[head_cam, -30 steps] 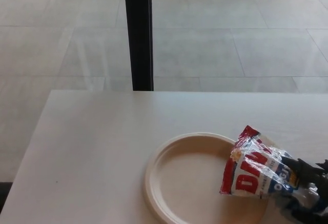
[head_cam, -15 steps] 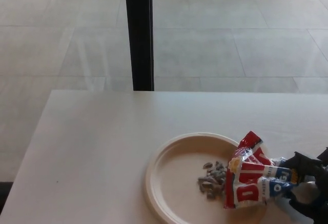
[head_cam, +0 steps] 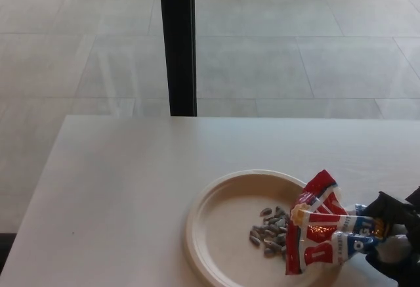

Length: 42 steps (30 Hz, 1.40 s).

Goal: The robot uses its right hand to pick up a bag of sunflower seeds kept in the middle of the desk and tilts it over a plate kept next to it to pour out a few seeds and then puts the bag of seeds back on the desk

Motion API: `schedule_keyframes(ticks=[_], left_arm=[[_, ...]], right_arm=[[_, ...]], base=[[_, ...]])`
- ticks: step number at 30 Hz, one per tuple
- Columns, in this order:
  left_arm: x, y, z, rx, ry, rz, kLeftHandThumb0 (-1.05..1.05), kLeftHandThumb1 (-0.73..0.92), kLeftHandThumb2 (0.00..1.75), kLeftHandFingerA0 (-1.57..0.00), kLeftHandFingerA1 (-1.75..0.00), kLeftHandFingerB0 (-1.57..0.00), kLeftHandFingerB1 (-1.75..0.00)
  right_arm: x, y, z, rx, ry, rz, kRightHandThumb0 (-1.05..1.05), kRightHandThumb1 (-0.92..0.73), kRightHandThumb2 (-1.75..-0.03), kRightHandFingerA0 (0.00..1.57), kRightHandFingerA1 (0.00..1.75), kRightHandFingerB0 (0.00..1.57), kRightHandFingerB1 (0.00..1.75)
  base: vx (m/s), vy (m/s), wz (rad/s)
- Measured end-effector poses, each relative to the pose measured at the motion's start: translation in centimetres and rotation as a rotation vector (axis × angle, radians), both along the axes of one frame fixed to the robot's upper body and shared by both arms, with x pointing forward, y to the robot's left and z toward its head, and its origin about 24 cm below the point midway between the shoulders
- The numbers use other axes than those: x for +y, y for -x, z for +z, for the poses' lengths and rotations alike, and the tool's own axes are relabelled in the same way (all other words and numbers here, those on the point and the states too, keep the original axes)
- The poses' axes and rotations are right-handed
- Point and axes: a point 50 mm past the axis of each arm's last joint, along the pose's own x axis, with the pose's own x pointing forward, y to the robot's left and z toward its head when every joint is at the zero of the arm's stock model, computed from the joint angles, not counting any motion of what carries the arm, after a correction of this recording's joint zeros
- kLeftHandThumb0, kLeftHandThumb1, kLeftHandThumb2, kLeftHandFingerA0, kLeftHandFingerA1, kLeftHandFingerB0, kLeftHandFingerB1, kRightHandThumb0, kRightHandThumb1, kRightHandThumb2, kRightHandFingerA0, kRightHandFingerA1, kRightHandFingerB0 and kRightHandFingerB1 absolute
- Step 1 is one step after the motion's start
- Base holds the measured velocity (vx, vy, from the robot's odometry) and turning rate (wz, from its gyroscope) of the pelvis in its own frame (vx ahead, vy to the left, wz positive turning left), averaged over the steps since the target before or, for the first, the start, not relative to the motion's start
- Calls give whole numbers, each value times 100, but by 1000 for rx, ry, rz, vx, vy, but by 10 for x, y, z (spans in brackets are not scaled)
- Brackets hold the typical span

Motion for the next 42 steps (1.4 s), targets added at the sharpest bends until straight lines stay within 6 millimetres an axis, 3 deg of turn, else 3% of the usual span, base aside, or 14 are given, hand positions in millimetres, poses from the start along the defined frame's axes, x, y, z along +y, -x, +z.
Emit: schedule_keyframes(ticks=[2, 6, 7, 16, 21, 25, 27, 28, 35, 37, 38, 39, 40, 42], left_arm=[[0, 0, 0, 1, 0, -2, -80, 82, 127, -38, -72, -23, -61], [0, 2, 1, 3, -5, -6, -80, 81, 127, -37, -72, -23, -61], [0, 2, 1, 3, -7, -7, -83, 92, 100, -31, -70, -21, -59], [1, 2, 1, 4, -12, -10, -89, 92, 95, -21, -67, -13, -55], [2, 0, 3, -3, -18, -5, -84, 84, 129, -30, -69, -19, -60], [3, -2, 3, -10, -18, 2, -81, 92, 98, -26, -67, -17, -56], [3, -2, 3, -12, -19, 4, -82, 82, 127, -32, -70, -20, -60], [4, -3, 3, -15, -20, 2, -88, 92, 94, -23, -68, -14, -56], [4, -5, 5, -23, -25, -12, -82, 92, 99, -26, -67, -18, -57], [4, -4, 5, -21, -24, -10, -84, 85, 130, -31, -69, -17, -59], [4, -4, 5, -20, -24, -10, -83, 92, 99, -22, -67, -13, -55], [4, -4, 5, -21, -23, -9, -79, 83, 127, -34, -71, -21, -61], [4, -4, 5, -22, -24, -8, -79, 92, 101, -29, -69, -19, -58], [4, -4, 5, -21, -24, -10, -81, 92, 100, -27, -68, -18, -57]], right_arm=[[2, 0, 0, -7, -9, 11, -26, -67, -104, 77, 175, 65, 168], [8, -1, 6, -35, -20, 35, -25, -67, -103, 78, 175, 65, 167], [9, -2, 7, -43, -19, 42, -24, -67, -103, 78, 175, 65, 167], [13, -14, 33, -106, 39, 84, -18, -56, -118, 79, 175, 66, 167], [10, -22, 46, -120, 107, 94, -17, -51, -119, 81, 175, 69, 162], [12, -27, 57, -136, 158, 110, -19, -53, -116, 81, 175, 68, 163], [14, -29, 61, -139, 181, 119, -20, -56, -111, 86, 175, 71, 157], [16, -30, 62, -138, 192, 125, -19, -54, -109, 85, 175, 69, 159], [28, -35, 70, -120, 255, 137, -17, -52, -111, 89, 175, 71, 158], [29, -36, 72, -112, 271, 127, -16, -51, -110, 88, 175, 72, 158], [30, -37, 73, -110, 277, 122, -17, -52, -110, 88, 175, 71, 158], [30, -38, 73, -107, 282, 115, -18, -53, -110, 87, 175, 70, 159], [30, -39, 74, -101, 289, 105, -18, -53, -111, 88, 175, 70, 158], [30, -41, 75, -91, 306, 91, -17, -51, -113, 87, 175, 70, 158]], base=[[0, 0, 0], [0, 0, 0], [0, 0, 0], [0, 0, 0], [0, 0, 0], [0, 0, 0], [0, 0, 0], [0, 0, 0], [0, 0, 0], [0, 0, 0], [0, 0, 0], [0, 0, 0], [0, 0, 0], [0, 0, 0]])
